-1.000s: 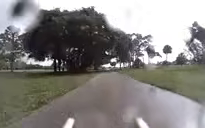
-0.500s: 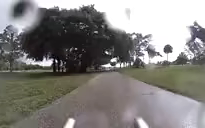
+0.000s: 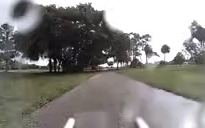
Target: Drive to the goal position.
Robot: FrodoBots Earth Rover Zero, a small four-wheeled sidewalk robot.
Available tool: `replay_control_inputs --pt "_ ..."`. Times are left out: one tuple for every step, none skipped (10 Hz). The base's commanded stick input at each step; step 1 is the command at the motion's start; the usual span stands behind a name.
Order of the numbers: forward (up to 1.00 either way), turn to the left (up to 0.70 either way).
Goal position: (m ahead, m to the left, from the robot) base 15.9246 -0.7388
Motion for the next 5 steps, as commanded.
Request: replay_control_inputs --pt "0.85 0.00" --pt "0.85 0.00" --pt "0.85 0.00" --pt "0.85 0.00" --pt "0.85 0.00"
